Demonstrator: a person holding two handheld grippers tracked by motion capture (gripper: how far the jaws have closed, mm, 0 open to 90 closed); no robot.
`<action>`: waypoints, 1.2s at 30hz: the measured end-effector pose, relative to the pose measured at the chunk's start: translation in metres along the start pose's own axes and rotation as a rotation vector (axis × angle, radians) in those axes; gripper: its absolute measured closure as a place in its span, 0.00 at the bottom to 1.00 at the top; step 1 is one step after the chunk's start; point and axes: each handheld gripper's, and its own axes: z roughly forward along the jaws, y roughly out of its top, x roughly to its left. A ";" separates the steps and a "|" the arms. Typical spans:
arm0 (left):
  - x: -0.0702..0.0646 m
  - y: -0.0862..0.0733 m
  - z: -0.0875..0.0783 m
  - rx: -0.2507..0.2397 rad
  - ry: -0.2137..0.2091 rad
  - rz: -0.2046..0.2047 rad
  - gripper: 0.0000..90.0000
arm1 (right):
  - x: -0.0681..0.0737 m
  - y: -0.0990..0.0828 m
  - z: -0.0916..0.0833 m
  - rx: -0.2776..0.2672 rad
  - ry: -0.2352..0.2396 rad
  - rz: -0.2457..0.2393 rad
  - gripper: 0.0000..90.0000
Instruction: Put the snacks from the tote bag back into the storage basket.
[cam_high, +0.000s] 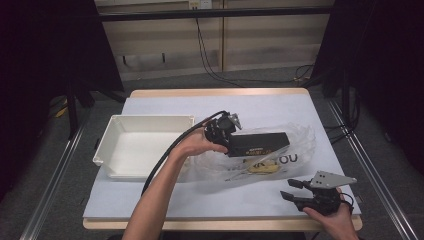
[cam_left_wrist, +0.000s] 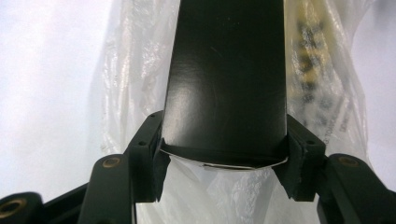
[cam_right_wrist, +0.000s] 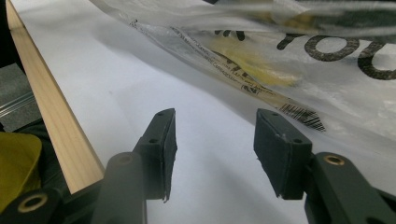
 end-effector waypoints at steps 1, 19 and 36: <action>0.000 0.000 0.000 0.000 0.000 0.000 0.47 | 0.000 0.000 0.000 0.000 0.000 0.000 0.55; -0.007 -0.008 -0.031 -0.093 0.011 0.008 0.48 | 0.000 0.000 -0.001 -0.003 0.002 0.004 0.54; -0.016 -0.024 -0.058 -0.127 0.024 0.027 0.48 | -0.001 -0.001 -0.004 -0.034 0.012 0.010 0.42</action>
